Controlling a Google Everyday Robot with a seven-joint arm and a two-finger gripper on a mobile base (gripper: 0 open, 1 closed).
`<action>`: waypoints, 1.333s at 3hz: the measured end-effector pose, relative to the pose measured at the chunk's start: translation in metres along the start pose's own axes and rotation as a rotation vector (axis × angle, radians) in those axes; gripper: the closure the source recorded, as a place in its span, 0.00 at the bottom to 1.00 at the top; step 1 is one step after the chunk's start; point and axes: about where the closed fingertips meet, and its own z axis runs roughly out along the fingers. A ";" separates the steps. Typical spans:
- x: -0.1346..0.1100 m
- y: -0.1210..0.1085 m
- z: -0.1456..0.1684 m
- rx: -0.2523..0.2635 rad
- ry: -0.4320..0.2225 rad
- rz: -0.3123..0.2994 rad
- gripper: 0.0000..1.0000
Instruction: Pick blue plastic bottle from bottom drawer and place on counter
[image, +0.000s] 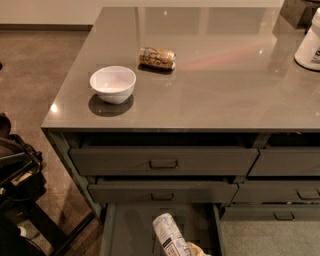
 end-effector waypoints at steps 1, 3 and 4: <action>-0.007 -0.003 -0.006 -0.037 -0.044 0.004 1.00; -0.093 -0.081 -0.061 -0.044 -0.263 -0.133 1.00; -0.134 -0.078 -0.095 -0.091 -0.317 -0.226 1.00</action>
Offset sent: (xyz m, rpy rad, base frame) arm 0.0585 -0.0411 0.1324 0.2982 -0.2623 0.2664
